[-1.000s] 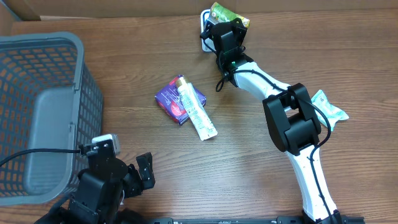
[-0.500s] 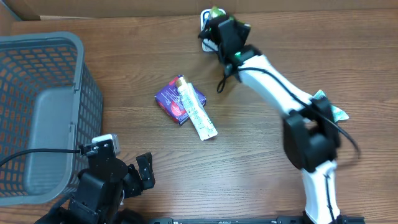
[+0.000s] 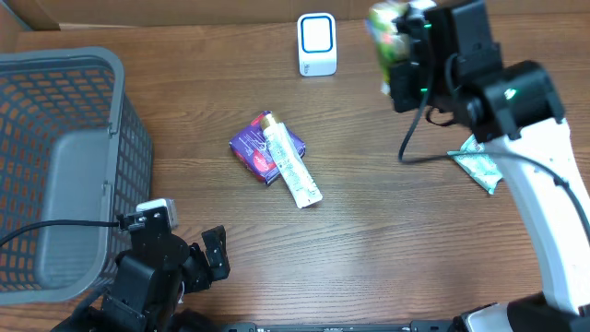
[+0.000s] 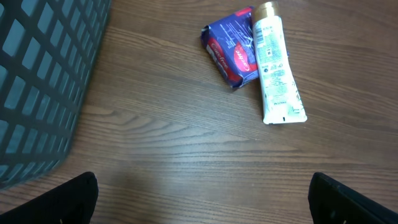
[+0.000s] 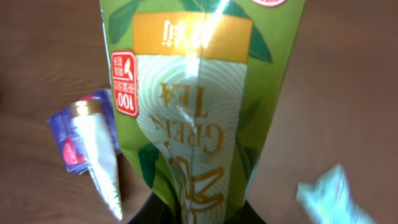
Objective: Scan the item barcode
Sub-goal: 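Carry the juice box right and release it beside the mint packet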
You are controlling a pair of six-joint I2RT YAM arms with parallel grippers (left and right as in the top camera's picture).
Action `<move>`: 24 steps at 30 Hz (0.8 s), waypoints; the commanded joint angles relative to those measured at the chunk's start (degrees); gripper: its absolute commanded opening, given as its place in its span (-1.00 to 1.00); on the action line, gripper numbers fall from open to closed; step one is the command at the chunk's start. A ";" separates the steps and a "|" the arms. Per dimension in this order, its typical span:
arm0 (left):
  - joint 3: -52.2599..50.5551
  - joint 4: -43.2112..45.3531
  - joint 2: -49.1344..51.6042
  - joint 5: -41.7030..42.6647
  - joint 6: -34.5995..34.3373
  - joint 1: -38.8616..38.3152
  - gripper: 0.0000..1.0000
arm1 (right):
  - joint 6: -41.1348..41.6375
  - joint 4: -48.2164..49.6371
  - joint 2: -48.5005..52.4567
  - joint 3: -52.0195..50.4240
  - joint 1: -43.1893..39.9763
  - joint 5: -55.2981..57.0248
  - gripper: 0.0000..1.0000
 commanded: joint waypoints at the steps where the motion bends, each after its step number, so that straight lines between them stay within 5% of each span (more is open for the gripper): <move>1: -0.15 0.17 0.04 -0.39 -1.01 -0.20 0.99 | 18.56 -1.64 0.48 -3.56 -6.86 -1.99 -0.93; 19: -0.15 0.17 0.04 -0.39 -1.01 -0.20 0.99 | 41.27 36.35 0.48 -48.26 -31.98 0.35 -0.92; 20: -0.15 0.15 0.04 -0.37 -1.01 -0.20 0.99 | 40.94 36.74 0.48 -48.30 -32.81 0.31 -0.73; 23: -0.15 0.17 0.04 -0.39 -1.01 -0.20 0.99 | 33.27 37.29 0.39 -47.17 -33.68 -2.23 0.47; 24: -0.15 0.15 0.04 -0.39 -1.01 -0.20 0.99 | 31.39 36.96 0.39 -46.60 -33.64 -3.10 0.58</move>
